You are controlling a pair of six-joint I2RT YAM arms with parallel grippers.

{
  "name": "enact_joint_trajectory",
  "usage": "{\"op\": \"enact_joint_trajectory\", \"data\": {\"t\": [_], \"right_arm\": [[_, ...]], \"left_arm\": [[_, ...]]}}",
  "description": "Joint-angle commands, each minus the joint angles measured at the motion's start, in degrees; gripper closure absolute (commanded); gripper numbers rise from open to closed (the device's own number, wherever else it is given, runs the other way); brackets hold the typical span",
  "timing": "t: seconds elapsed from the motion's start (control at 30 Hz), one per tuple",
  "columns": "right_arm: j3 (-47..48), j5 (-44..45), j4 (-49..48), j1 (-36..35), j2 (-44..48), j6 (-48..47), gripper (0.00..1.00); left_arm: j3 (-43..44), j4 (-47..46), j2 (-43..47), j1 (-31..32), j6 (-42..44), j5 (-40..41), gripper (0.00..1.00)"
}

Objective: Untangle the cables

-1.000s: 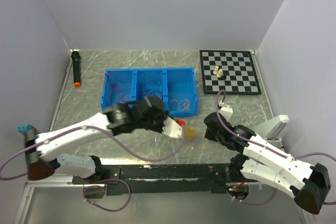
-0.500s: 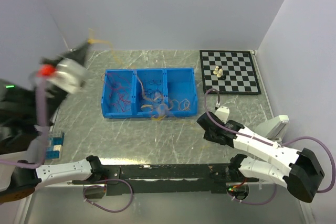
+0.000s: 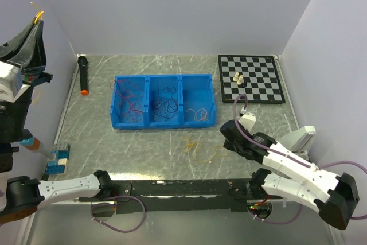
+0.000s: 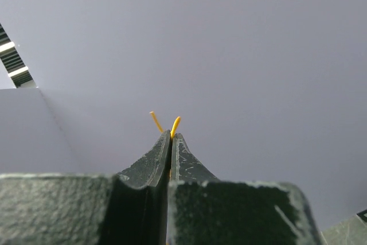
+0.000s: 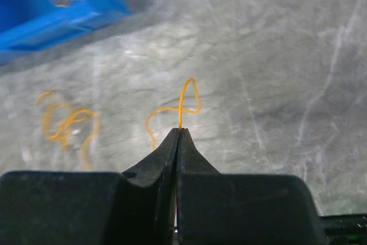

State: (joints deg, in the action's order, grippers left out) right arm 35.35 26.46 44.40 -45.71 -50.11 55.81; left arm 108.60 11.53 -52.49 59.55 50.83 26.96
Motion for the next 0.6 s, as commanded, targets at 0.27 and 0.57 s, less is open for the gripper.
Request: {"op": "enact_joint_trajectory", "data": {"t": [0.27,0.57], "right_arm": [[38.36,-6.85,-9.32,-0.16,-2.97,-23.36,1.0],[60.44,-7.91,-13.63,-0.17,-17.21,-37.52,1.0]], "left_arm": [[-16.03,14.56,6.78,-1.19,-11.7,-8.93,0.86],[-20.62,23.27,6.87,-1.89,-9.71,-22.29,0.92]]}}
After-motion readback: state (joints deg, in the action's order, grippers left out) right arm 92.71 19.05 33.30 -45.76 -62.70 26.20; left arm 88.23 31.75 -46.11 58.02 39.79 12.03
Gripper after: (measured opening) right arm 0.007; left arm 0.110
